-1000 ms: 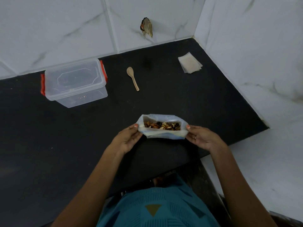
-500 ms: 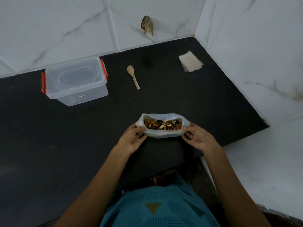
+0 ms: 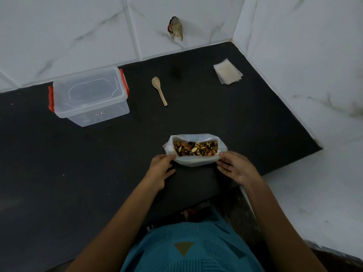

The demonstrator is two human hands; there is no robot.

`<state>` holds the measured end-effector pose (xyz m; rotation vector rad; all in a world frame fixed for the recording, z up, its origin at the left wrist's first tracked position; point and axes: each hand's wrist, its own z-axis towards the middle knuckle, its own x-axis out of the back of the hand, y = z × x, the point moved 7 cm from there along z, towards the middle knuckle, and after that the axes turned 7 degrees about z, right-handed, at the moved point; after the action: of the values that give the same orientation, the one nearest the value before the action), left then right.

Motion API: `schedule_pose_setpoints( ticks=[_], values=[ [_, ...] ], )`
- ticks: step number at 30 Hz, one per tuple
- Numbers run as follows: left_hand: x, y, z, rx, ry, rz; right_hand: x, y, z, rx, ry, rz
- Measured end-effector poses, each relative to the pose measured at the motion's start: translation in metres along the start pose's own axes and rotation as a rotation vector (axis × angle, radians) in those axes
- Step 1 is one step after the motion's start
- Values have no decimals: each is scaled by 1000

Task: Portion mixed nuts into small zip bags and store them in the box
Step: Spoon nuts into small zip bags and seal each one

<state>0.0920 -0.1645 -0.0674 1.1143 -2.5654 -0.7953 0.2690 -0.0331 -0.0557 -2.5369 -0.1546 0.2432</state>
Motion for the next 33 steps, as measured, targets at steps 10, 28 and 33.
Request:
schedule_pose_setpoints(
  ticks=[10, 28, 33],
  values=[
    [-19, -11, 1, 81, -255, -414, -7, 12, -4, -168, -184, 284],
    [-27, -2, 2, -89, -63, -452, 7, 10, -7, 84, -8, -288],
    [-25, -2, 5, -163, -4, -162, 4, -52, -15, 583, 273, -1030]
  ],
)
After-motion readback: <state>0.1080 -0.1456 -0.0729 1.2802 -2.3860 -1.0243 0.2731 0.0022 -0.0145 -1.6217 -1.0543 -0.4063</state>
